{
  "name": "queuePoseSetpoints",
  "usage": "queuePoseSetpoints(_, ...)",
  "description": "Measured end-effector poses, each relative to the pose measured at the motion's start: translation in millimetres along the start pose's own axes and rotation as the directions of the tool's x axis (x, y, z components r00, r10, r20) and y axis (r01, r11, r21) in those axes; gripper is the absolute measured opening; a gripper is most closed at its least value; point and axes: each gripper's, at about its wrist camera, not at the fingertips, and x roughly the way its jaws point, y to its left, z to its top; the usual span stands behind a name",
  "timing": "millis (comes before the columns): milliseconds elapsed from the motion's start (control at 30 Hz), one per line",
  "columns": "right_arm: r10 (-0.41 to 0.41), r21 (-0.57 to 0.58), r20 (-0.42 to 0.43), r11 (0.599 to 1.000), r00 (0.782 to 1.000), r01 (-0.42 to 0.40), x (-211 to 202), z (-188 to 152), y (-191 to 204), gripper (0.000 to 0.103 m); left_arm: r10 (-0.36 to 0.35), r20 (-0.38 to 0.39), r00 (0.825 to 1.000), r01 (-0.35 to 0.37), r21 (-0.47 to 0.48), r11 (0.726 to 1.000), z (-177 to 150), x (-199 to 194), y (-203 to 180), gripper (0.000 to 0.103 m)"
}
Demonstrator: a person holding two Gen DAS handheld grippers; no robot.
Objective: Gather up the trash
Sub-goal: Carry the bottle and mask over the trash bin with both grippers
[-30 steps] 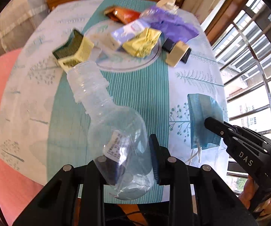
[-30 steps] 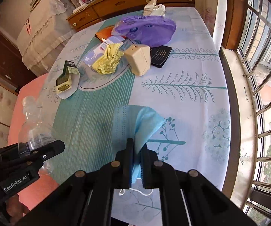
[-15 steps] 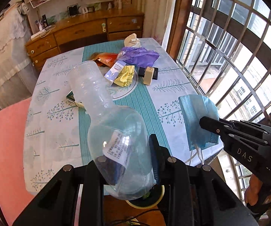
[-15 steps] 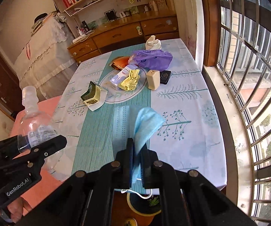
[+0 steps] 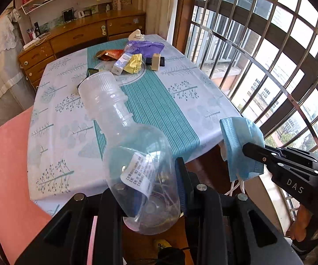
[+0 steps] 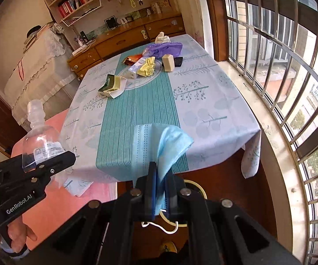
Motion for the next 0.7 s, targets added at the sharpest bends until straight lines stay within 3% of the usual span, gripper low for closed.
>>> queuePoseSetpoints(333,-0.007,0.107,-0.113,0.994,0.994,0.019,17.8,-60.0,-34.4,0.006,0.005,-0.121,0.993,0.001,0.056,0.998,-55.0,39.4,-34.4,0.025)
queuePoseSetpoints(500,0.043,0.186,-0.220,0.983,0.975,-0.001,70.3,-97.7,-57.1,0.006,0.026,-0.225,0.974,-0.014,0.058,0.998,-93.1,90.5,-46.9,0.025)
queuePoseSetpoints(700,0.058,0.241,-0.307,0.970,0.950,0.019,157.0,-136.6,-93.7,0.006,0.021,-0.335,0.942,-0.024,-0.004,1.000,-139.2,185.0,-46.8,0.025)
